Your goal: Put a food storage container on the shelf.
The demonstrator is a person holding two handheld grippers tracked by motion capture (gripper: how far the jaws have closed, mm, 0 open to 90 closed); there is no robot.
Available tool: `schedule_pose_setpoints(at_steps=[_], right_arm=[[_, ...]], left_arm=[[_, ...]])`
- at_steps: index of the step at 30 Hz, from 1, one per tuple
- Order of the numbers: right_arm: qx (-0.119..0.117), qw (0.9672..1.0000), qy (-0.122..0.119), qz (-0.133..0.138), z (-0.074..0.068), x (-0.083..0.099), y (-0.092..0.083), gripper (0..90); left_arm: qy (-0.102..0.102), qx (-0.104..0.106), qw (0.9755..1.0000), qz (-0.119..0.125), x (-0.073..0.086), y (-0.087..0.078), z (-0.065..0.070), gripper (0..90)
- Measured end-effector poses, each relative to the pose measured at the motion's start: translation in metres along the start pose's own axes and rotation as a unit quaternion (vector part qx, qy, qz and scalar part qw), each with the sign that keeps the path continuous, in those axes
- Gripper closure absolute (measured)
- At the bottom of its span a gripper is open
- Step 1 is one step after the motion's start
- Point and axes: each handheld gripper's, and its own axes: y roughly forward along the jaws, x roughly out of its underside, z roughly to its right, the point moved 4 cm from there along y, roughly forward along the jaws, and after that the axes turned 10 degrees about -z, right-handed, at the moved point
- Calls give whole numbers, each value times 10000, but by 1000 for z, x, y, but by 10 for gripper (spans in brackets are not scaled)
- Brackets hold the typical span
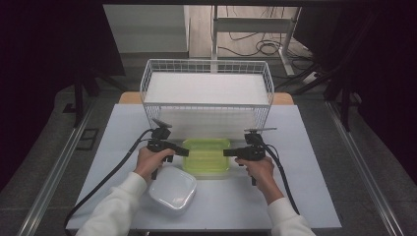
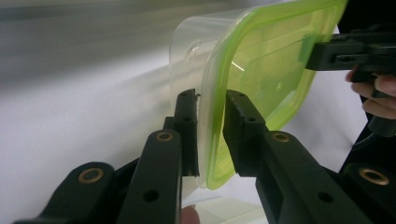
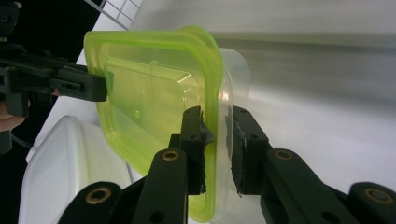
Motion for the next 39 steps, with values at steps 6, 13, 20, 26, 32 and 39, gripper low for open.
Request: schedule_pose_setpoints(at_steps=[6,13,20,26,32,39], right_arm=[[117,9995,-230,173,-8,-3,-9,767],[234,9969,-657,350,-21,-7,-19,769],[224,9938,-943,541,-34,-9,-31,766],[201,9905,-1158,717,-46,-10,-43,765],[189,9869,-1340,873,-57,-10,-55,762],[270,9827,-1516,1026,-67,-9,-66,762]], left_arm=[[95,55,9996,246,0,-8,5,759],[280,145,9980,554,1,-26,13,766],[480,251,9951,826,3,-42,21,779],[659,259,9923,1019,8,-53,28,779],[807,283,9891,1196,11,-64,37,779],[1027,171,9855,1340,11,-75,49,779]])
